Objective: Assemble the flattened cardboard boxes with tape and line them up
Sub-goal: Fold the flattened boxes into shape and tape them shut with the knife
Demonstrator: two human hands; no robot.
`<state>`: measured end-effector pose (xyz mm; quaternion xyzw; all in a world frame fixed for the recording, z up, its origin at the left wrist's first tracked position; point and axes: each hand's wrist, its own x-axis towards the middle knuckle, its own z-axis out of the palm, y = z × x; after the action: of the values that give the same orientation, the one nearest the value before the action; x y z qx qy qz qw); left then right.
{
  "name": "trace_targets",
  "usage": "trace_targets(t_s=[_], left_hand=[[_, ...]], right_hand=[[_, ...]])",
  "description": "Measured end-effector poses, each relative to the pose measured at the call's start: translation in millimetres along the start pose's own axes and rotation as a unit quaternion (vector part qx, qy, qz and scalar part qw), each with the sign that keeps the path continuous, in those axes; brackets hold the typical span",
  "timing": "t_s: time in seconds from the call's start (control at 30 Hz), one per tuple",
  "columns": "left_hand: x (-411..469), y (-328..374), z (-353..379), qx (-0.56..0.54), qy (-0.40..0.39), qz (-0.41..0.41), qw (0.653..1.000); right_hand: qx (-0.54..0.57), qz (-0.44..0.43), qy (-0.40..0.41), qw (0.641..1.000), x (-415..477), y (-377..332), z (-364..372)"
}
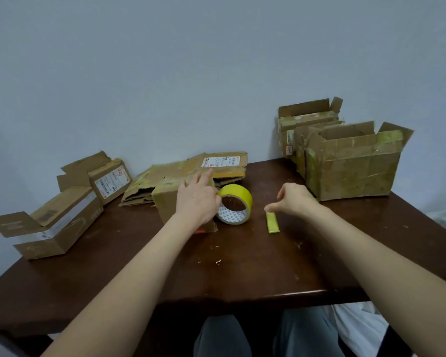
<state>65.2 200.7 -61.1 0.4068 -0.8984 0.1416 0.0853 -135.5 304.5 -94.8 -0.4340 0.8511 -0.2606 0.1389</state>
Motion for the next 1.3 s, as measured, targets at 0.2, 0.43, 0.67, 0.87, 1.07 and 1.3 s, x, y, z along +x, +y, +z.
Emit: trace_targets(t_s=[0.2,0.43,0.67,0.87,1.07,1.3], left_hand=[[-3.9,-4.4,-4.3,-0.074,0.007,0.005,0.997],[-11.1,-5.2,-23.8,-0.276,0.181,-0.041,0.943],[6.1,20.2,-51.0,-0.53,0.099,-0.114,0.834],[4.9,-3.2,-36.6,-0.385,0.157,-0.152,0.897],[-0.8,-1.9,-9.5,-0.333,0.163,-0.144,0.917],[4.1,-3.1,-5.1,-0.313,0.162,-0.146,0.924]], right_hand=[[-0.037,0.062,-0.045,0.996,-12.2,-8.1,24.7],[0.307,-0.021,0.067,0.949,-8.0,-24.0,-0.3],[0.518,-0.134,-0.08,0.841,-12.7,-91.7,-4.1],[0.122,-0.093,0.018,0.988,22.8,-70.3,17.9],[0.161,-0.126,-0.095,0.974,34.6,-72.5,33.1],[0.049,-0.147,-0.056,0.986,40.1,-64.5,16.8]])
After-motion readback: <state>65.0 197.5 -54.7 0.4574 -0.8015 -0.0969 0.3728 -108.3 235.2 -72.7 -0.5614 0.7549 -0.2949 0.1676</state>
